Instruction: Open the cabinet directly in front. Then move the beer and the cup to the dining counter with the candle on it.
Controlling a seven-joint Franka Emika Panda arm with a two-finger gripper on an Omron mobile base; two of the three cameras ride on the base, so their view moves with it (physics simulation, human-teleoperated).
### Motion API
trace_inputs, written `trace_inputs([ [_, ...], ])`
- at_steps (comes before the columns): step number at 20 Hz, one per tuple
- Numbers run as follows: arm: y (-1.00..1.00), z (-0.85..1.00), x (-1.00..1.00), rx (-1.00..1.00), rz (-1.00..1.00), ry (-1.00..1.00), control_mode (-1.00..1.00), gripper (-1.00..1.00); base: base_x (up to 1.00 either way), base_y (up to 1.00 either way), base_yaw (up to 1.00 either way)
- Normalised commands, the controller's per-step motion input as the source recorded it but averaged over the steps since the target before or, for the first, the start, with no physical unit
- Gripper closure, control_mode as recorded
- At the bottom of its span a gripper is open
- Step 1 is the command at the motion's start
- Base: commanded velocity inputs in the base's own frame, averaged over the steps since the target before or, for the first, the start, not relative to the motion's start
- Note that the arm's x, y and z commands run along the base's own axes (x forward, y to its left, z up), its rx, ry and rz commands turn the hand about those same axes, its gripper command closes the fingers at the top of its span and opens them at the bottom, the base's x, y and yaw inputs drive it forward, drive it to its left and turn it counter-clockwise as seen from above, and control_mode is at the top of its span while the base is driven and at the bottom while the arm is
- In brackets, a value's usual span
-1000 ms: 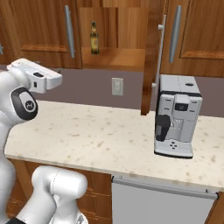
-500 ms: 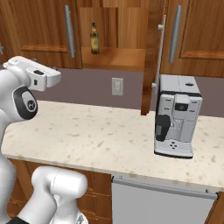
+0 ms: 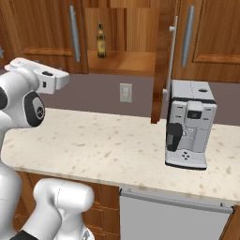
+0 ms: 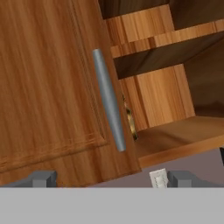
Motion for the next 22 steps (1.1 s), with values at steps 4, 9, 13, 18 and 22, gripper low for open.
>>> trace_inputs([
  [4, 0.0, 0.19, 0.32, 0.01, 0.0, 0.0, -1.0, -1.0, 0.0, 0.0, 0.0],
  [9, 0.0, 0.06, 0.74, 0.0, 0.0, 0.06, -1.0, -1.0, 0.0, 0.0, 0.0],
  [13, 0.0, 0.06, 0.96, 0.01, 0.0, 0.06, -1.0, -1.0, 0.0, 0.0, 0.0],
  [18, 0.0, 0.05, 0.92, 0.01, 0.0, 0.02, -1.0, -1.0, 0.0, 0.0, 0.0],
  [22, 0.0, 0.02, 0.88, 0.01, 0.0, 0.01, -1.0, -1.0, 0.0, 0.0, 0.0],
])
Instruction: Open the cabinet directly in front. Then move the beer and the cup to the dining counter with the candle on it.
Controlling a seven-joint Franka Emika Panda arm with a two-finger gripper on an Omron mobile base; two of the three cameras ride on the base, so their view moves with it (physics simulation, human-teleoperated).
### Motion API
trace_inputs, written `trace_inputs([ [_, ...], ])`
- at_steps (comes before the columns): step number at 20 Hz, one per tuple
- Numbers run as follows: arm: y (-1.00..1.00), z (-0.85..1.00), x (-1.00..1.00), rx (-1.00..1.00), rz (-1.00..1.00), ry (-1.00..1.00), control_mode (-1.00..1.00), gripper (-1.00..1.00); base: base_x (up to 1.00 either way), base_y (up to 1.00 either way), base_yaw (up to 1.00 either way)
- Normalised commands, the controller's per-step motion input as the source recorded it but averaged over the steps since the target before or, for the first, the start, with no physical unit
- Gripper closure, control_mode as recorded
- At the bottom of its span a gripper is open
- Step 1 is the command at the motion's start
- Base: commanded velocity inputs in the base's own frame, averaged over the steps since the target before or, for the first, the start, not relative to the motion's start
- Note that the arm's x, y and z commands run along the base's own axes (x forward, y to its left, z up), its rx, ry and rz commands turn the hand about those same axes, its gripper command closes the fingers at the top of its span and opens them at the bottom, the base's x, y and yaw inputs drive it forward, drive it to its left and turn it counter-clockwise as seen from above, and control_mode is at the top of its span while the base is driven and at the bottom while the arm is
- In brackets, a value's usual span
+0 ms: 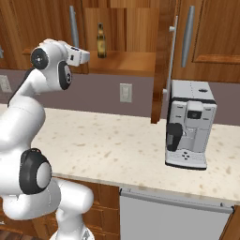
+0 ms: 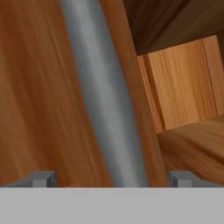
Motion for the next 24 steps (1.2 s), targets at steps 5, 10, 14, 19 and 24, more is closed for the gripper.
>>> trace_inputs([
  [5, -0.04, 0.0, 1.0, 0.04, 0.0, 0.06, -1.0, -1.0, 0.0, 0.0, 0.0],
  [10, -0.08, 0.0, 1.0, 0.08, 0.02, 0.1, -1.0, -1.0, 0.0, 0.0, 0.0],
  [14, -0.13, -0.08, 0.91, 0.04, 0.06, 0.11, -1.0, 1.0, 0.0, 0.0, 0.0],
  [19, 0.0, 0.0, 0.02, 0.0, 0.0, 0.0, -1.0, 1.0, 0.0, 0.0, 0.0],
  [24, 0.06, 0.0, -0.07, 0.0, 0.0, -0.05, -1.0, 1.0, 0.0, 0.0, 0.0],
])
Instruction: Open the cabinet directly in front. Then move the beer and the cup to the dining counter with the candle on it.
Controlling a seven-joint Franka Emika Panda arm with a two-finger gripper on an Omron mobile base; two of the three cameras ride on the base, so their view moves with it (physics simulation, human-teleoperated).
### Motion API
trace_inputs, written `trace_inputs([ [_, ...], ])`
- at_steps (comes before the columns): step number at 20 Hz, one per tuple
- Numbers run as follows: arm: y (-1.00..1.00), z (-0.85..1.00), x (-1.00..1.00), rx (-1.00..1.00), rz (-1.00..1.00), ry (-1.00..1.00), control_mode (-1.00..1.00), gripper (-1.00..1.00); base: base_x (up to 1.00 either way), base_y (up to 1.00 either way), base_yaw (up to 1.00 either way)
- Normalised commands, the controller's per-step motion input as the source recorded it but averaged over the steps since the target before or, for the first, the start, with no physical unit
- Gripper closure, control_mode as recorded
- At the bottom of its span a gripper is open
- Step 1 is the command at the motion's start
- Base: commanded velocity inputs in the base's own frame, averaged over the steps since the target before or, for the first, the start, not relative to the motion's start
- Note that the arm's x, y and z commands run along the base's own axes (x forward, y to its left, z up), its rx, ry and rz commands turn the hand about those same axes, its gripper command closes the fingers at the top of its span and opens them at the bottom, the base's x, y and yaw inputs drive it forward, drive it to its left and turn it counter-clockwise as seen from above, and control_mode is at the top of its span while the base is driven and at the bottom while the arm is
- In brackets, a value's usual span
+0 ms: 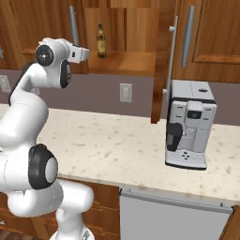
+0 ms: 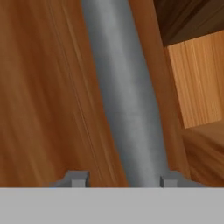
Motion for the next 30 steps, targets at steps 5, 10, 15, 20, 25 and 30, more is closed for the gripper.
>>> trace_inputs([
  [5, 0.59, 0.24, -0.23, -0.01, 0.0, -0.13, -1.0, 1.0, 0.0, 0.0, 0.0],
  [10, 0.97, 0.45, -0.32, -0.03, 0.0, -0.09, -1.0, 1.0, 0.0, 0.0, 0.0],
  [15, 0.96, 0.58, -0.52, -0.01, 0.0, -0.1, -1.0, 1.0, 0.0, 0.0, 0.0],
  [20, 0.76, 0.51, -0.46, -0.01, 0.0, -0.07, -1.0, 1.0, 0.0, 0.0, 0.0],
  [25, 0.0, 0.01, -0.22, 0.01, 0.0, 0.0, -1.0, 1.0, 0.0, 0.0, 0.0],
  [30, 0.38, 0.33, -0.85, 0.0, -0.08, 0.0, -1.0, 1.0, 0.0, 0.0, 0.0],
])
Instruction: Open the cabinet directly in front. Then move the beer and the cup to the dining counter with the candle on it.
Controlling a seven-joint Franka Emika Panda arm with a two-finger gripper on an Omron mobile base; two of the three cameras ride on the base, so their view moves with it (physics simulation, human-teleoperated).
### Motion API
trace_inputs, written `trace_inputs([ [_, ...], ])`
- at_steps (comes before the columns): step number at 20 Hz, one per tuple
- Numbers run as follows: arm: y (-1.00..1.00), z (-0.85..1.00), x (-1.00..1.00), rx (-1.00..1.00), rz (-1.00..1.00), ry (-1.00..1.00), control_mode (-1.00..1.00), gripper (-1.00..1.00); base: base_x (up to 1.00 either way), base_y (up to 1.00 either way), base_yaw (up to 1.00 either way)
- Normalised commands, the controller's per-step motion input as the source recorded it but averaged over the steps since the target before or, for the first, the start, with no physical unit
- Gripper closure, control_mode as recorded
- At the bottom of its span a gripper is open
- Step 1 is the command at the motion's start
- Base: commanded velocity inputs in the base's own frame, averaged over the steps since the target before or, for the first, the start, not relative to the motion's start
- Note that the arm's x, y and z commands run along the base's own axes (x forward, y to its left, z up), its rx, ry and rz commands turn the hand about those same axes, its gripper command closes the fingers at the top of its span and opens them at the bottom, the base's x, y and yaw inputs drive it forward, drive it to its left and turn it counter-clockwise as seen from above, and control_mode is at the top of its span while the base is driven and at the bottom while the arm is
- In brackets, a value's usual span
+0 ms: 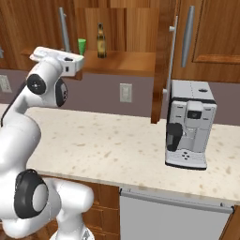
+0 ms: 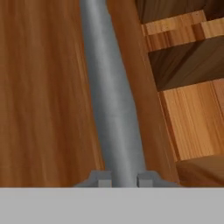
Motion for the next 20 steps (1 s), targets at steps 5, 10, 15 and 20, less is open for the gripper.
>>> trace_inputs([
  [5, 0.66, 0.48, -1.0, 0.0, -0.09, -0.04, -1.0, 1.0, 0.0, 0.0, 0.0],
  [10, 0.94, 0.48, -1.0, -0.01, -0.11, -0.05, -1.0, 1.0, 0.0, 0.0, 0.0],
  [15, 0.64, 0.11, -0.43, -0.02, -0.06, 0.02, -1.0, 1.0, 0.0, 0.0, 0.0],
  [20, -0.72, -0.02, -0.07, 0.19, 0.0, 0.0, -1.0, -1.0, 0.0, 0.0, 0.0],
])
